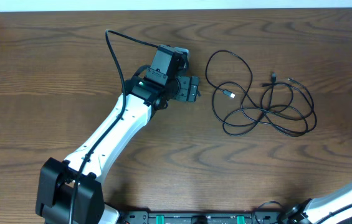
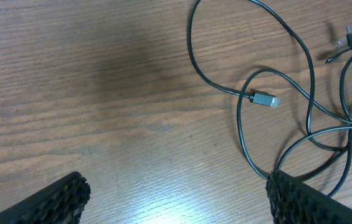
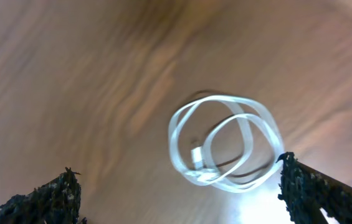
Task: Untangle cables
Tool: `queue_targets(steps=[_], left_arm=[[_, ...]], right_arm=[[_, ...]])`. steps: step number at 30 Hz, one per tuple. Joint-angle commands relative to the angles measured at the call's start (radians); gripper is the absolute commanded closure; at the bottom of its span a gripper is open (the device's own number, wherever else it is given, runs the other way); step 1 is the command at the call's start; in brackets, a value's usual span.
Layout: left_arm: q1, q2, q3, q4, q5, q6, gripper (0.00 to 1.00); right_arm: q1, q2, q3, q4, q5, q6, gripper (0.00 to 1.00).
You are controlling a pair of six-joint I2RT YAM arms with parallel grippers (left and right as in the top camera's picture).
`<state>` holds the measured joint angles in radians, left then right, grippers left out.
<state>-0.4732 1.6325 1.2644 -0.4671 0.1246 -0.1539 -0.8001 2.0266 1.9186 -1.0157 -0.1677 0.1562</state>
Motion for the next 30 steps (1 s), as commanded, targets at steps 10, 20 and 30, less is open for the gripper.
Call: queue_targets(steps=[10,20,30], left_arm=[[0.003,0.012,-0.004,-0.006,-0.009,-0.024,0.09],[0.003,0.012,-0.004,-0.070,-0.010,-0.024,0.09],[0.003,0.012,-0.004,-0.104,-0.011,-0.028,0.09]], right_arm=[[0.214,0.013,0.008,-0.097,-0.212,-0.088,0.01],[0.497,0.014,0.008,-0.146,-0.205,-0.217,0.01],[0.719,0.014,0.008,-0.356,-0.167,-0.736,0.01]])
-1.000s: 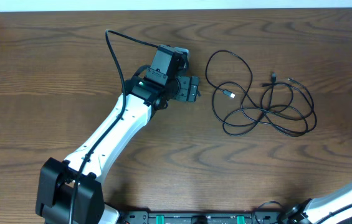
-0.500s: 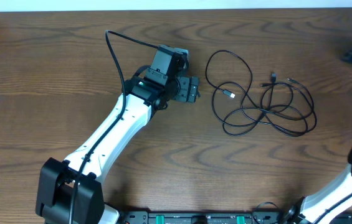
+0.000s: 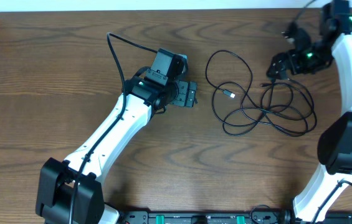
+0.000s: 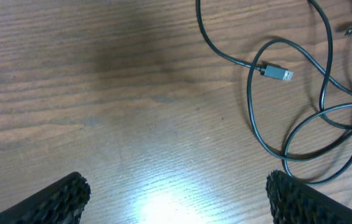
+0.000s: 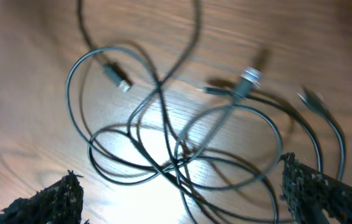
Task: Untangle cables
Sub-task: 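Lower the right gripper and grasp the black cable loops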
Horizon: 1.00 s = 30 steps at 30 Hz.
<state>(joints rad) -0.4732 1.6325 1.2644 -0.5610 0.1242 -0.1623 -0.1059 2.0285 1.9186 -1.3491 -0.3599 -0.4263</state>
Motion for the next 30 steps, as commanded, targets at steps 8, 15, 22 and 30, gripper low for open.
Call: queue_targets(steps=[8,15,22,30], left_arm=[[0.003,0.012,-0.004,-0.041,-0.137,-0.080,0.09],[0.003,0.012,-0.004,-0.040,-0.235,-0.132,0.09],[0.003,0.012,-0.004,-0.036,-0.242,-0.132,0.09],[0.003,0.012,-0.004,-0.033,-0.241,-0.131,0.08]], right_arm=[[0.097,0.012,-0.087,-0.028,0.017,-0.211,0.01],[0.142,0.012,-0.296,0.040,0.017,-0.270,0.01],[0.149,0.012,-0.374,0.100,0.016,-0.270,0.01],[0.149,0.012,-0.419,0.112,-0.014,-0.270,0.13]])
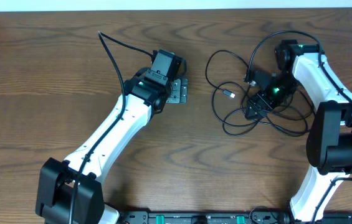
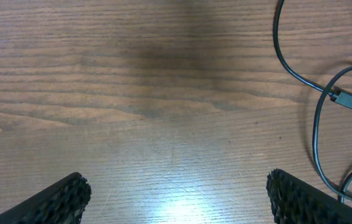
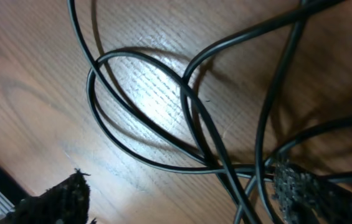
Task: Untangle cables
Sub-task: 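Lower the right gripper and grasp the black cable loops, then pull the black cable up-right with the right gripper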
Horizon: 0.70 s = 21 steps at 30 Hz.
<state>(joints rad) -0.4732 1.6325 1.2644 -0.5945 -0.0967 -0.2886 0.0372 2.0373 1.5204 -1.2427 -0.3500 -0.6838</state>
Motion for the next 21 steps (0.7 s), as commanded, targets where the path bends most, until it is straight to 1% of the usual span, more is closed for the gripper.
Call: queue_targets(steps=[1,2,3,4,8,10,11,12,14,15,16,18,19,20,21], left_arm=[[0.003,0.012,-0.004,0.000,-0.021,-0.005,0.09],[0.003,0.012,-0.004,0.000,-0.021,-0.005,0.09],[0.003,0.012,-0.004,0.000,-0.021,-0.005,0.09],[0.003,0.012,-0.004,0.000,-0.021,-0.005,0.09],[0.003,0.012,-0.004,0.000,-0.021,-0.005,0.09],[0.003,0.012,-0.004,0.000,-0.021,-0.005,0.09],[0.003,0.012,-0.004,0.001,-0.021,-0.005,0.09],[0.003,0.012,-0.004,0.000,-0.021,-0.005,0.09],[0.003,0.012,-0.004,0.000,-0.021,-0.005,0.09],[0.003,0.012,-0.004,0.000,-0.021,-0.005,0.09],[0.003,0.012,-0.004,0.000,-0.021,-0.005,0.09],[0.003,0.012,-0.004,0.000,-0.021,-0.005,0.09],[0.003,0.012,-0.004,0.000,-0.021,-0.005,0.09],[0.003,0.012,-0.004,0.000,-0.021,-0.005,0.09],[0.003,0.012,-0.004,0.000,-0.021,-0.005,0.09]], right_arm=[[0.006,0.003,-0.029,0.013,-0.024,-0.012,0.16],[0.006,0.003,-0.041,0.024,-0.024,-0.009,0.21],[0.006,0.003,-0.053,0.033,-0.028,-0.008,0.25],[0.006,0.003,-0.062,0.042,-0.031,-0.005,0.27],[0.006,0.003,-0.108,0.074,-0.031,-0.002,0.27],[0.006,0.003,-0.124,0.078,-0.032,-0.001,0.34],[0.006,0.003,-0.129,0.081,-0.038,-0.002,0.39],[0.006,0.003,-0.129,0.083,-0.046,-0.002,0.48],[0.006,0.003,-0.129,0.085,-0.058,-0.002,0.55],[0.006,0.003,-0.129,0.084,-0.056,-0.002,0.61],[0.006,0.003,-0.129,0.084,-0.056,-0.001,0.70],[0.006,0.003,-0.129,0.089,-0.057,-0.001,0.82],[0.006,0.003,-0.129,0.093,-0.057,0.005,0.85],[0.006,0.003,-0.129,0.104,-0.057,0.021,0.93],[0.006,0.003,-0.129,0.110,-0.057,0.038,0.99]])
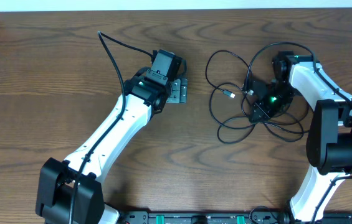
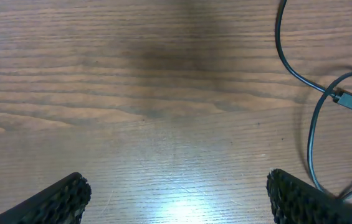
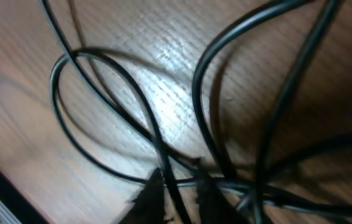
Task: Untangle cables
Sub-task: 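Pull the black cable up-right with the right gripper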
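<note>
A tangle of black cables lies right of the table's middle, with a USB plug at its left side. My right gripper is down in the tangle's centre. In the right wrist view the right gripper is shut on one black strand where several strands cross. My left gripper stands open to the left of the tangle, apart from it. The left wrist view shows the left gripper over bare wood, with the plug at its right.
The left arm's own black lead arcs over the table at the upper left. The wooden table runs on to the left and front. The right arm reaches in from the right edge.
My right gripper was open low over the tangle's crossing and is now shut on a strand there. The tangle's lower loops have shifted a little to the left. The left gripper has not moved.
First my right gripper was open over a white coil off to the right, and the left gripper was open close to the tangle. Then the right was above the tangle's upper right. Then it was low over the centre, the left drawn back. Now it grips a strand.
</note>
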Tool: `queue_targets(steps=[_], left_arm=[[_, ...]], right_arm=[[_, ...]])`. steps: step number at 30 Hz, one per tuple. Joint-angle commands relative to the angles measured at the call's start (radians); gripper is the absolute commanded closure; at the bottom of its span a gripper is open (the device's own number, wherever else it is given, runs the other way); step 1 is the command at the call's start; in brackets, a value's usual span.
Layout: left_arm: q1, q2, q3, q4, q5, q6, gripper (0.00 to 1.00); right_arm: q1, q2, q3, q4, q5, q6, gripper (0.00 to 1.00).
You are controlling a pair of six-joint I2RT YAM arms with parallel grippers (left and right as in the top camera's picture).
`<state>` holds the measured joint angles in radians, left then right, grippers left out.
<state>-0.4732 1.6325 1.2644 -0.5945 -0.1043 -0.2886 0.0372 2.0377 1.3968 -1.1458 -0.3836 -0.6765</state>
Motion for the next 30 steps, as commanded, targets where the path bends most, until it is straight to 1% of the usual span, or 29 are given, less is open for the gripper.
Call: queue_targets(steps=[1,4,8,9,13,17,21,22,24,28,30], left_arm=[[0.003,0.012,-0.004,0.000,-0.013,-0.005,0.09],[0.003,0.012,-0.004,0.000,-0.013,-0.005,0.09],[0.003,0.012,-0.004,0.000,-0.013,-0.005,0.09],[0.003,0.012,-0.004,0.000,-0.013,-0.005,0.09],[0.003,0.012,-0.004,0.000,-0.013,-0.005,0.09],[0.003,0.012,-0.004,0.000,-0.013,-0.005,0.09],[0.003,0.012,-0.004,0.000,-0.013,-0.005,0.09],[0.003,0.012,-0.004,0.000,-0.013,-0.005,0.09],[0.003,0.012,-0.004,0.000,-0.013,-0.005,0.09],[0.003,0.012,-0.004,0.000,-0.013,-0.005,0.09],[0.003,0.012,-0.004,0.000,-0.013,-0.005,0.09]], right_arm=[[0.006,0.003,-0.006,0.014,-0.027,0.042,0.99],[0.006,0.003,-0.006,0.013,-0.047,0.060,0.99],[0.006,0.003,0.005,0.015,-0.118,0.142,0.99],[0.006,0.003,0.031,-0.007,-0.130,0.184,0.99],[0.006,0.003,0.148,-0.121,-0.132,0.201,0.99],[0.007,0.003,0.340,-0.225,-0.132,0.243,0.99],[0.024,0.003,0.626,-0.288,-0.132,0.344,0.99],[0.029,0.003,0.671,-0.288,-0.132,0.362,0.99],[0.055,0.003,0.856,-0.277,-0.140,0.419,0.99],[0.100,0.003,1.080,-0.214,-0.147,0.515,0.99],[0.127,0.003,1.172,-0.181,-0.146,0.534,0.99]])
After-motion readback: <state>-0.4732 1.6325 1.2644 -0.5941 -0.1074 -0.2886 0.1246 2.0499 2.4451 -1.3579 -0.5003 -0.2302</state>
